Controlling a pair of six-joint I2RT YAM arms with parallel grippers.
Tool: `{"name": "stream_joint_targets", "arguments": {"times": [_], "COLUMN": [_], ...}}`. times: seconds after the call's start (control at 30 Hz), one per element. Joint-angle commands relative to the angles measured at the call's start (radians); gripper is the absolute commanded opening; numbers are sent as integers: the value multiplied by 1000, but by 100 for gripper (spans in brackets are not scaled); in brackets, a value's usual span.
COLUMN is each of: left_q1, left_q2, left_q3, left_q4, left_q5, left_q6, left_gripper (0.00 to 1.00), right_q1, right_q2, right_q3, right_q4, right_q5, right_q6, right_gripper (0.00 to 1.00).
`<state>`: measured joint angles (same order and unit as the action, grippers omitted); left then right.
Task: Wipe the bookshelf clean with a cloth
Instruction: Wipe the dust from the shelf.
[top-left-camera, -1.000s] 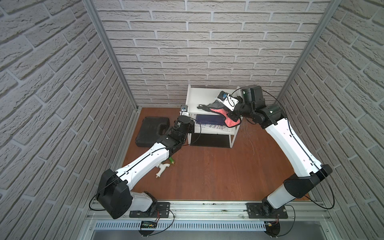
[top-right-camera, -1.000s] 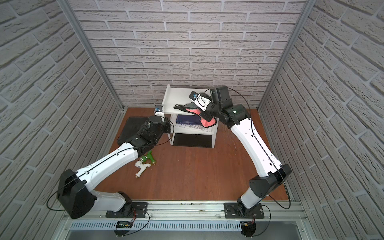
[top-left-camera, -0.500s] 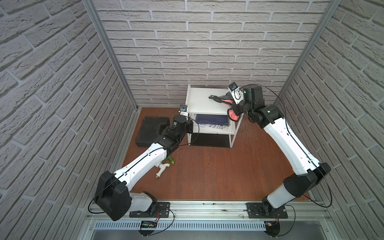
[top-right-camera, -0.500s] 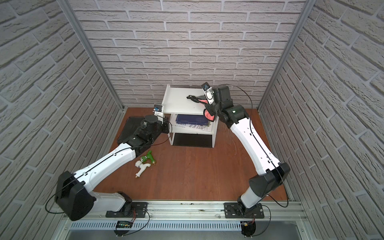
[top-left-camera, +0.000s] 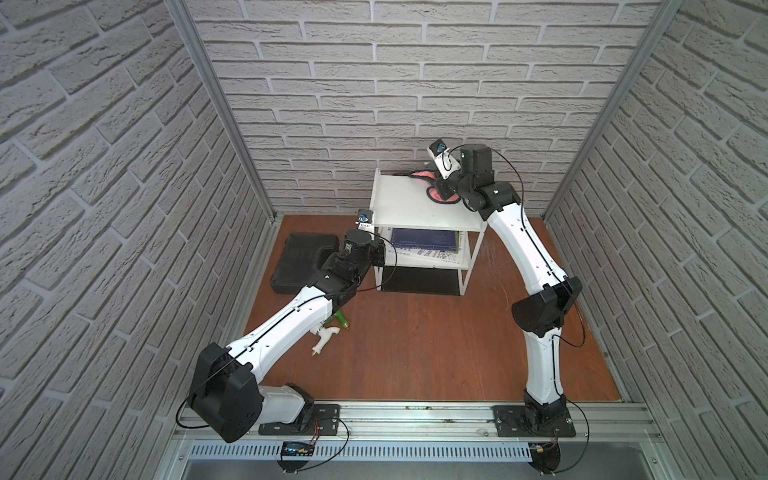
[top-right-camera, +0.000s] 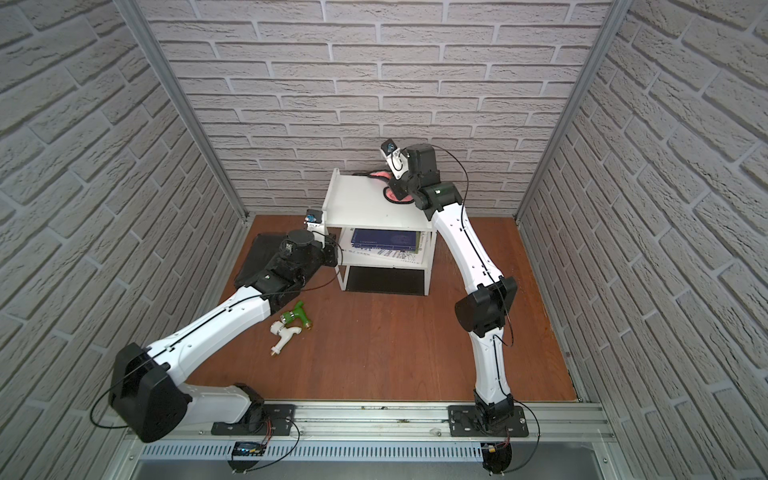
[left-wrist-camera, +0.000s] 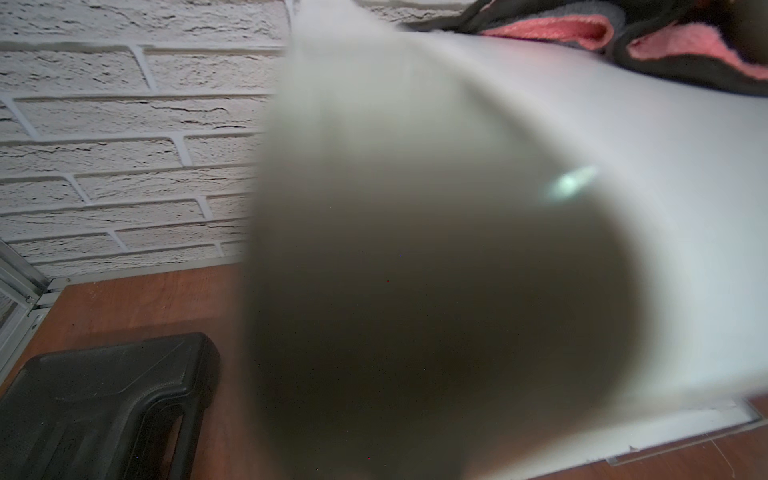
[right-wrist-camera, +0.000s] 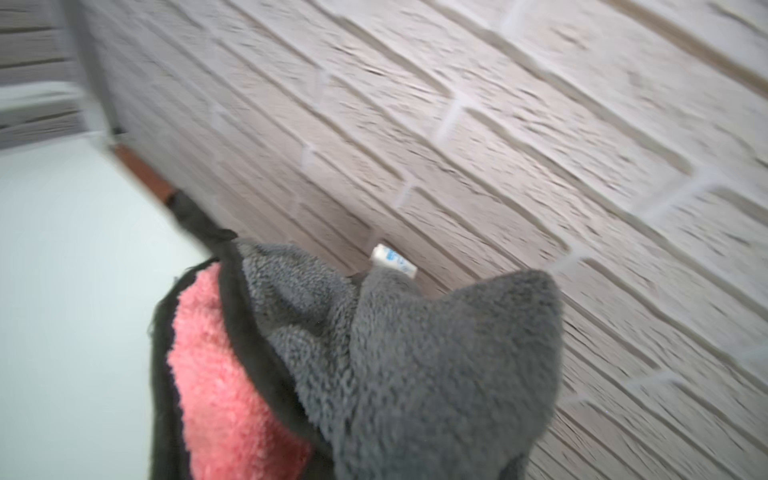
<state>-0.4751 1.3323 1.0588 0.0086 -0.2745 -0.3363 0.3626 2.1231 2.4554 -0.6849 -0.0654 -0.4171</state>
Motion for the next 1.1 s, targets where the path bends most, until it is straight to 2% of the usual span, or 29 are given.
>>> {"name": "stream_joint_targets", "arguments": {"times": [0.0,0.1,0.2,0.27,0.3,0.4,0.47,0.57,0.63,0.73,0.83,0.97,1.07], "left_q1": [20,21,24,27,26,23,25,33,42,51,53,54,53], "left_q2": [24,32,41,49,53,54,44,24,13,4,1,-2,-6], "left_q3": [-1,-12,-16,-17,-17,-17,-28,-41,-40,-37,-37,-33,-33], "left_q4": [-98,-78,-67,-62,-61,-63,-56,-62,-78,-92,-90,-86,-91], "left_q5": [-61,-59,-64,-45,-36,-39,-49,-58,-55,-55,-56,-46,-37], "left_q6": [-102,-95,-108,-126,-129,-141,-145,-144,-137,-116,-106,-103,-107], "left_gripper": [0,0,0,0,0,0,0,0,0,0,0,0,0], "right_q1": [104,57,-10,-27,-24,-22,-28,-70,-129,-167,-168,-166,-167], "right_q2": [-49,-204,-313,-380,-418,-566,-658,-859,-968,-991,-950,-909,-932], "right_q3": [-100,-266,-382,-434,-470,-617,-710,-878,-1004,-1021,-1072,-1171,-1182], "right_q4": [-372,-281,-280,-331,-338,-259,-196,16,201,263,308,306,220], "right_q5": [-275,-93,6,-17,-71,-202,-199,-189,-208,-136,-67,-240,-237], "right_q6": [-199,-181,-172,-178,-211,-207,-178,-47,121,259,263,234,185], "right_gripper": [3,3,3,3,3,3,3,3,2,2,3,3,3]}}
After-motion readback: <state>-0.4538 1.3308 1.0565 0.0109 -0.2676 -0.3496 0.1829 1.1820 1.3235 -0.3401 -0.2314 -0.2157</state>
